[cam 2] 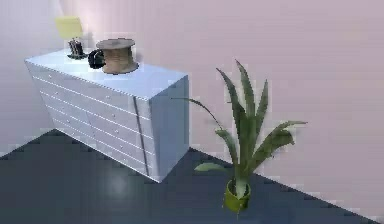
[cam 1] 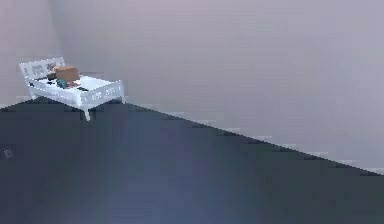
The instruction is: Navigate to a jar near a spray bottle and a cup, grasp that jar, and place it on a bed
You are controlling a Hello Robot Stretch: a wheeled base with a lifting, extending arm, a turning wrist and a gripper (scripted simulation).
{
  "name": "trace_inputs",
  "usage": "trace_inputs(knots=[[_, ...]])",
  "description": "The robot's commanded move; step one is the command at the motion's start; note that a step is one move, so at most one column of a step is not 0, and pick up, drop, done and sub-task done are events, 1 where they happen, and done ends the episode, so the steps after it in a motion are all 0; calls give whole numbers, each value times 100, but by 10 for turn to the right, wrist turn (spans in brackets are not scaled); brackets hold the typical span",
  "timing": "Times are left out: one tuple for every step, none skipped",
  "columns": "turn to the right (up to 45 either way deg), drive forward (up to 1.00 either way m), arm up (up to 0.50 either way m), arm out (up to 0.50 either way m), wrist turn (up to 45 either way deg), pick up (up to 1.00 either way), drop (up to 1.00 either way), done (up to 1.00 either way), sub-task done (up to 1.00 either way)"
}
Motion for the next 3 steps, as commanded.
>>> trace_inputs(knots=[[-450,0,0,0,0,0,0,0,0],[-450,0,0,0,0,0,0,0,0],[-450,0,0,0,0,0,0,0,0]])
